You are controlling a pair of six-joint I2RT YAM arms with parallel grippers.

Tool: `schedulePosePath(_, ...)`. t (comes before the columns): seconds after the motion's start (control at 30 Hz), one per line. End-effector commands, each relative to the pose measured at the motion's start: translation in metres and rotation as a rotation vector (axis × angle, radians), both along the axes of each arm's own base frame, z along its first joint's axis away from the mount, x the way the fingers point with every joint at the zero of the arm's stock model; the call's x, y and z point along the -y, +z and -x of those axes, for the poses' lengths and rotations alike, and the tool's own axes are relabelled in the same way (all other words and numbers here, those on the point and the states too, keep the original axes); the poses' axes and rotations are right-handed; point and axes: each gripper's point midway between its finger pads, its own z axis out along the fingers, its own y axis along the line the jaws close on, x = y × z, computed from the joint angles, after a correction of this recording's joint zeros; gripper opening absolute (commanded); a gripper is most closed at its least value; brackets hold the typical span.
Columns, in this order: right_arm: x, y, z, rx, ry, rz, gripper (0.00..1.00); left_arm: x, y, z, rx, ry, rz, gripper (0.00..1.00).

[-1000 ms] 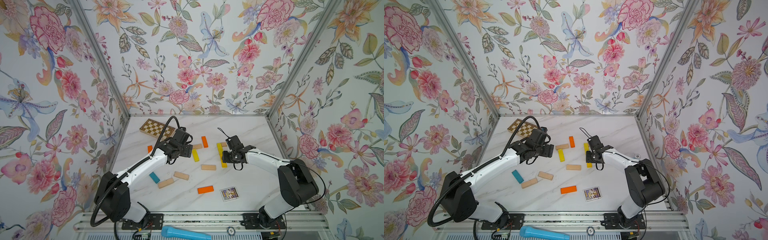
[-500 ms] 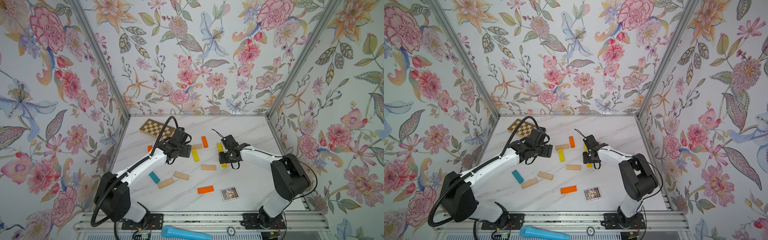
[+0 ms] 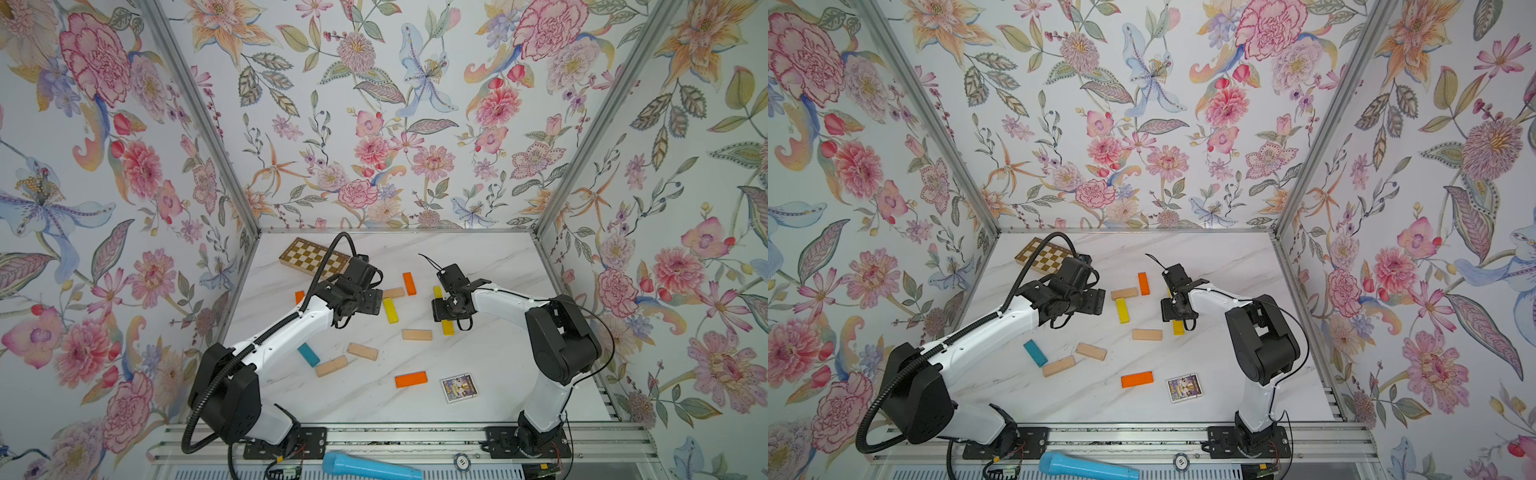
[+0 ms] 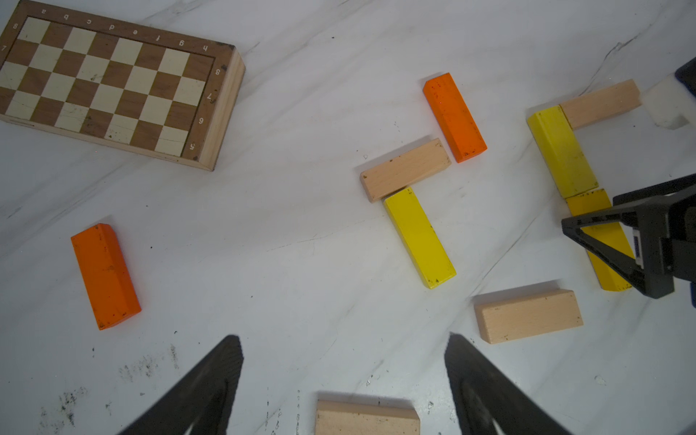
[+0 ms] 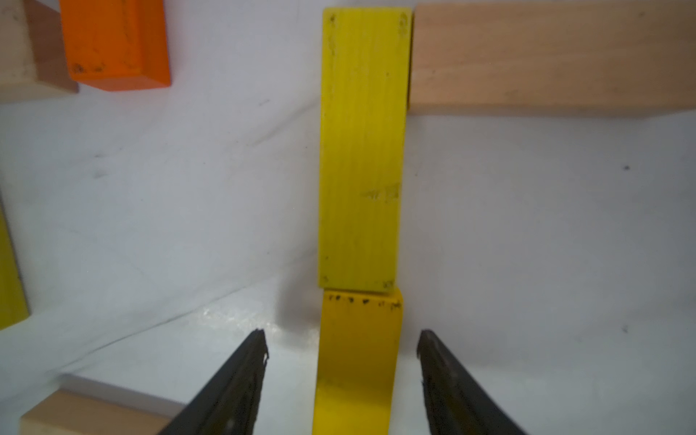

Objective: Assemble the number 6 with building blocks
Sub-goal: Adjust the building block at the center of the board.

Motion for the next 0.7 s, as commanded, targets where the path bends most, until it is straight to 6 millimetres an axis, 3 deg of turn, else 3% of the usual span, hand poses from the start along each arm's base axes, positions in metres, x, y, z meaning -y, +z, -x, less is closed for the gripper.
schedulePosePath(0.0,0.001,0.000,-0.008,-0.002,-0.014,0.010,0.65,-0.002,0.009,-0.007,0.018,0.017,0.002,0.88)
schedulePosePath(0.67,-0.002,-0.014,-0.012,-0.036,-0.034,0.024,0.56,0.004,0.007,-0.011,0.017,-0.003,0.012,0.88)
